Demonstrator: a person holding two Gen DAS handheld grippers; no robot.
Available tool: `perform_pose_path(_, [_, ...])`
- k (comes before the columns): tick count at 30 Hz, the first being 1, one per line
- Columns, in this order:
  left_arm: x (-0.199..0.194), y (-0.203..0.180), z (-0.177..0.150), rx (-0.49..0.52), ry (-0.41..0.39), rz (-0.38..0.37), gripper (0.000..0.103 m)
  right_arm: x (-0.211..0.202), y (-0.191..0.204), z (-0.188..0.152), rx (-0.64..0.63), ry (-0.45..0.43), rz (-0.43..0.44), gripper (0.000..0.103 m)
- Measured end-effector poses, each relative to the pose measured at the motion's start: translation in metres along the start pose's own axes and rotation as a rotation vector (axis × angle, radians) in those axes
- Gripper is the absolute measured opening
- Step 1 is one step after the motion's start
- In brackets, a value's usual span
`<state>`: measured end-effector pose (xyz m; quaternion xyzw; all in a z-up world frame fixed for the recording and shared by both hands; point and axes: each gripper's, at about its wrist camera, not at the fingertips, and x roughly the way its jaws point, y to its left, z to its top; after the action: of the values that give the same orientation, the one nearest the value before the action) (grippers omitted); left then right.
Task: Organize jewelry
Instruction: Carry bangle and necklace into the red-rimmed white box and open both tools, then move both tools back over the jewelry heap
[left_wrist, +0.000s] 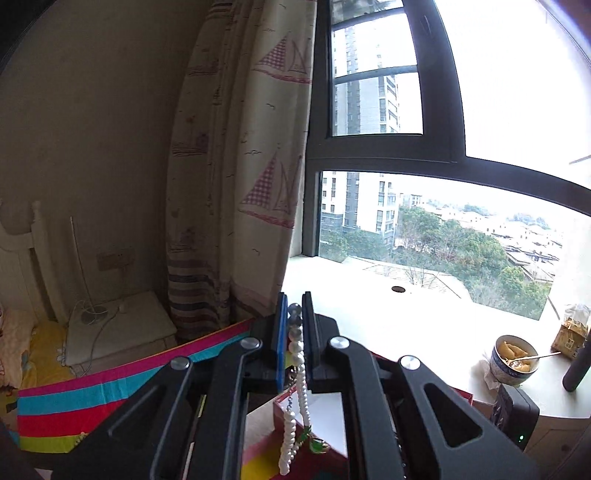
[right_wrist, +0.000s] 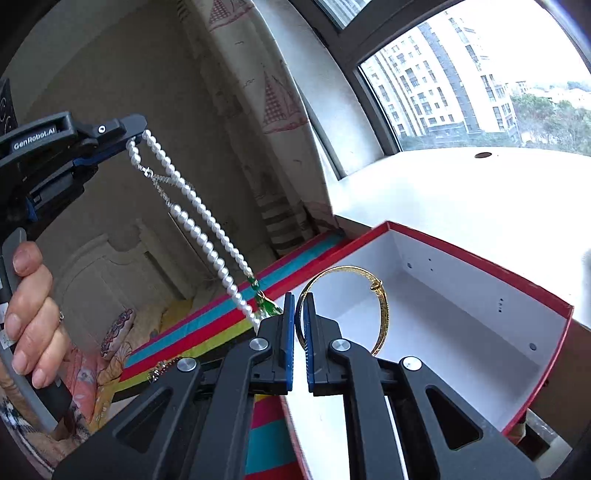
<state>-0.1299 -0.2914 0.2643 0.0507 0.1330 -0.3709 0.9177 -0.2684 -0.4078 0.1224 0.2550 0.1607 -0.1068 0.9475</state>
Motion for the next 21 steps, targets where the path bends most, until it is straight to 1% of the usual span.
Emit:
perform_pose_path(3, [0.018, -0.022, 0.002, 0.009, 0.018, -0.053, 0.007, 0.001, -0.014, -0.006, 0.01, 0.048, -0.031, 0.007])
perform_pose_path(4, [0.023, -0.03, 0.001, 0.015, 0.018, -0.056, 0.007, 0.005, -0.015, -0.008, 0.016, 0.065, -0.032, 0.007])
perform_pose_path(6, [0.033, -0.041, 0.001, 0.025, 0.019, -0.064, 0.007, 0.012, -0.018, -0.013, 0.035, 0.12, -0.035, 0.011])
perform_pose_path(8, [0.044, -0.05, 0.0, 0.048, 0.013, -0.05, 0.007, 0.02, -0.021, -0.016, 0.075, 0.18, -0.028, 0.016])
perform_pose_path(9, [0.053, -0.055, -0.004, 0.062, 0.025, -0.035, 0.007, 0.024, -0.023, -0.018, 0.099, 0.213, -0.03, 0.016])
perform_pose_path(10, [0.061, -0.056, -0.008, 0.067, 0.042, -0.03, 0.007, 0.028, -0.026, -0.02, 0.12, 0.256, -0.029, 0.016])
perform_pose_path(11, [0.075, -0.057, -0.016, 0.069, 0.078, -0.023, 0.007, 0.032, -0.028, -0.022, 0.137, 0.282, -0.027, 0.016])
perform_pose_path(12, [0.084, -0.056, -0.024, 0.069, 0.105, -0.014, 0.009, 0.039, -0.028, -0.027, 0.16, 0.353, -0.035, 0.016])
perform_pose_path(13, [0.097, -0.053, -0.035, 0.066, 0.15, 0.002, 0.015, 0.043, -0.025, -0.029, 0.156, 0.376, -0.04, 0.016])
perform_pose_path(14, [0.106, -0.05, -0.043, 0.061, 0.177, 0.014, 0.022, 0.045, -0.023, -0.029, 0.128, 0.391, -0.046, 0.016])
perform_pose_path(16, [0.125, -0.037, -0.064, 0.034, 0.25, 0.041, 0.061, 0.053, -0.01, -0.026, 0.037, 0.411, -0.061, 0.016])
perform_pose_path(18, [0.135, -0.028, -0.078, 0.018, 0.277, 0.074, 0.076, 0.058, 0.002, -0.024, -0.044, 0.433, -0.086, 0.016])
perform_pose_path(20, [0.136, -0.018, -0.091, 0.019, 0.295, 0.12, 0.081, 0.063, 0.008, -0.023, -0.117, 0.458, -0.129, 0.017])
perform_pose_path(21, [0.134, -0.013, -0.096, 0.015, 0.298, 0.138, 0.085, 0.068, 0.01, -0.022, -0.148, 0.471, -0.16, 0.02])
